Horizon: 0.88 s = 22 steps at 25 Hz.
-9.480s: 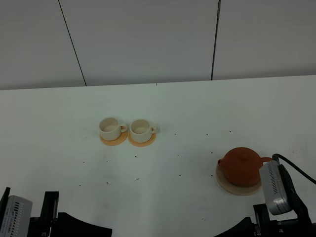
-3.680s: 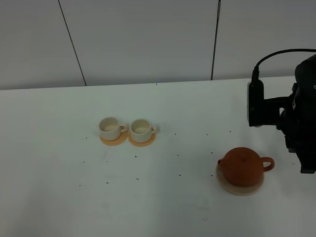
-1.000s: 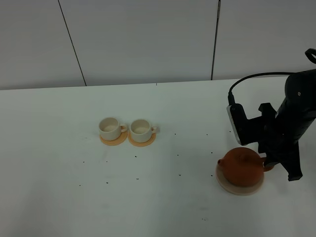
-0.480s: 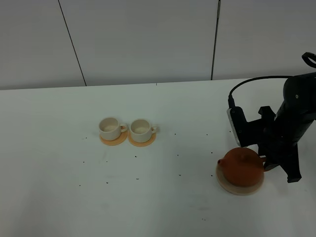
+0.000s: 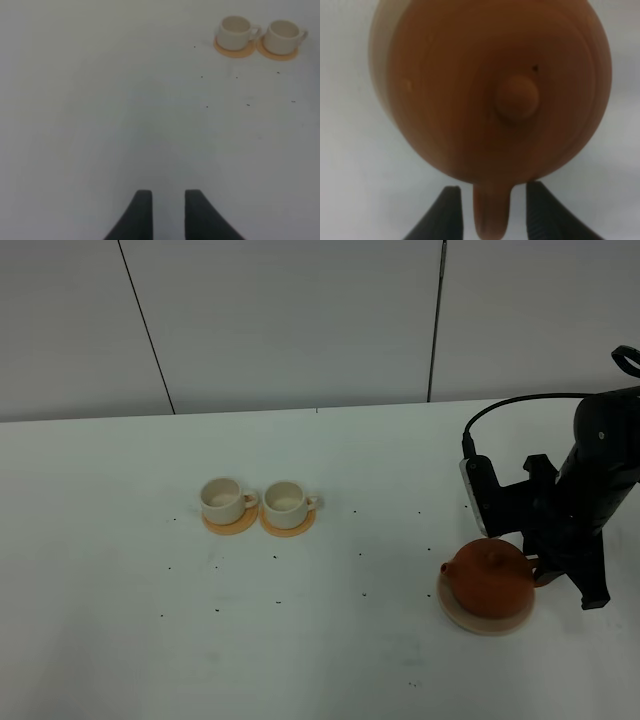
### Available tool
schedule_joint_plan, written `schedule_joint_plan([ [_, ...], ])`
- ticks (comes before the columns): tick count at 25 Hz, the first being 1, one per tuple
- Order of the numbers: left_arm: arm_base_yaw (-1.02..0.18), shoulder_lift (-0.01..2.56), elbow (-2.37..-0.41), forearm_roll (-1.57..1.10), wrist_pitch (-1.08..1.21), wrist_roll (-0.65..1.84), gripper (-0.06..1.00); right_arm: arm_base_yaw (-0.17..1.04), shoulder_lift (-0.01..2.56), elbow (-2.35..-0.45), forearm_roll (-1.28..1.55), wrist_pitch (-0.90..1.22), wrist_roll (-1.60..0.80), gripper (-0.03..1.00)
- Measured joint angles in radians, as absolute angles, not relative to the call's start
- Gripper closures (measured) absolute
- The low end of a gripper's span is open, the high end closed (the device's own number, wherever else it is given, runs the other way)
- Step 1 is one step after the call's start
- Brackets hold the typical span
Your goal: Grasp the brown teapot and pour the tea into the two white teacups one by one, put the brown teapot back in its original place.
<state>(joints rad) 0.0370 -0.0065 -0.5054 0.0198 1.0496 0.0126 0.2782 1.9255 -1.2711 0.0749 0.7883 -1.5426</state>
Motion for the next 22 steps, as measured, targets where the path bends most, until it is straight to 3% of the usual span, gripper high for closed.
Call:
schedule_joint_plan([
  [22,0.037,-0.007,-0.505,0.02,1.05,0.013,0.71,0.275,1.938,-1.274,0.085,0.784,-1.543,0.67],
])
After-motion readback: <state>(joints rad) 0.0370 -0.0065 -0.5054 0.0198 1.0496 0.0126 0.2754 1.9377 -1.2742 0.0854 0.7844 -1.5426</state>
